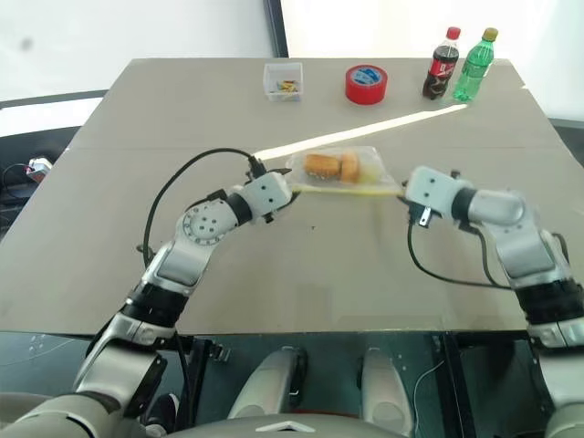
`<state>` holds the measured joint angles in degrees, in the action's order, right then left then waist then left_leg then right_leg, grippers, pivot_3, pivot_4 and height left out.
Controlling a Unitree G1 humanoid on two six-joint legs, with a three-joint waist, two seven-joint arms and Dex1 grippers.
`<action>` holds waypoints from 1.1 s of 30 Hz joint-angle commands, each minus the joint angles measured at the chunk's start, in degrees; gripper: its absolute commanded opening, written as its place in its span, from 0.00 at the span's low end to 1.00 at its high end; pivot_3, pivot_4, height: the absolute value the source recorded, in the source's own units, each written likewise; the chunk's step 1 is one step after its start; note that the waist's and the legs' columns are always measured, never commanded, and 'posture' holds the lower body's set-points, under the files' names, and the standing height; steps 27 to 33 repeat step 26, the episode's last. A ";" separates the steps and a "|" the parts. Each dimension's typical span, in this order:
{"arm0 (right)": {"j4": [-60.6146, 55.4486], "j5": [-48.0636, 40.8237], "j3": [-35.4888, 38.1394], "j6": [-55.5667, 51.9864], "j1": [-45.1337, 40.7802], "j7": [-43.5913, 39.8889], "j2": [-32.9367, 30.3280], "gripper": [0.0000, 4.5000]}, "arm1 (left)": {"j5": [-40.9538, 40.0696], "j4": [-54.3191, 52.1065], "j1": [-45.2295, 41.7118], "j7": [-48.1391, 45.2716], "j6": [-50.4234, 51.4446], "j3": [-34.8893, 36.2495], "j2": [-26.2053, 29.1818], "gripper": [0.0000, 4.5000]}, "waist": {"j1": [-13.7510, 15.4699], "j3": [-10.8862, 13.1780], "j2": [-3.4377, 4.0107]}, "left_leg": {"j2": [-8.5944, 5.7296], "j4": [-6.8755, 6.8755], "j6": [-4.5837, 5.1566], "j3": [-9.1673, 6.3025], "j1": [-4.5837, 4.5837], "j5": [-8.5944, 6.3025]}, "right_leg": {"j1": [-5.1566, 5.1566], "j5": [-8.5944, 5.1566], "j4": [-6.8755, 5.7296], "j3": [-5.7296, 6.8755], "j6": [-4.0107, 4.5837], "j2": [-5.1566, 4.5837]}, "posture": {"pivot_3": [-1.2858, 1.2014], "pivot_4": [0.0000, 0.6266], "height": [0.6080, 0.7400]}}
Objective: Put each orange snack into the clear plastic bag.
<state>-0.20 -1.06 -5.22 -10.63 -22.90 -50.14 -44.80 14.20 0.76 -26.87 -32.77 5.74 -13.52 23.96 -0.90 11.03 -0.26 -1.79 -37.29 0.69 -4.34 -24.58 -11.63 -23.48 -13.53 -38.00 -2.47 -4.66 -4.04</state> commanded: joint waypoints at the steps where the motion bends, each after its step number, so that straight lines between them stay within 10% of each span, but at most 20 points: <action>1: -4.98 -6.98 7.10 -6.16 3.67 -1.53 -1.06 0.76 | -5.36 -8.26 3.07 -0.67 7.43 4.24 -1.27 0.98 | -0.03 0.00 0.00 | 0.00 -0.04 0.00 0.01 -0.01 0.00 | 0.00 0.00 0.00 0.00 0.00 0.00 | 0.52 0.24 1.00; 9: -6.06 -19.43 19.64 -12.83 12.38 -7.83 -4.99 0.76 | -14.84 -11.82 6.97 1.63 21.02 24.18 5.45 0.98 | -0.12 0.00 0.00 | 0.10 -0.04 0.00 -0.03 0.13 0.00 | 0.02 0.00 -0.07 0.00 0.00 0.06 | 0.52 0.24 1.00; 14: -1.46 -25.33 26.02 -14.20 14.30 -12.92 -7.18 0.76 | -32.29 -20.41 17.47 -13.57 27.81 35.60 12.34 0.98 | -0.35 -0.03 0.02 | 0.11 -0.02 0.01 0.01 0.16 -0.01 | 0.05 0.00 0.02 -0.12 0.00 -0.02 | 0.52 0.24 1.00; 33: 1.88 -29.07 28.06 -13.04 14.77 -19.41 -9.95 0.76 | -44.14 -28.85 28.87 -14.57 37.78 40.93 17.91 0.98 | 0.11 -0.04 -0.01 | 0.40 0.13 0.06 0.14 0.89 -0.07 | 0.83 -0.19 0.28 -0.03 0.27 0.00 | 0.52 0.24 1.00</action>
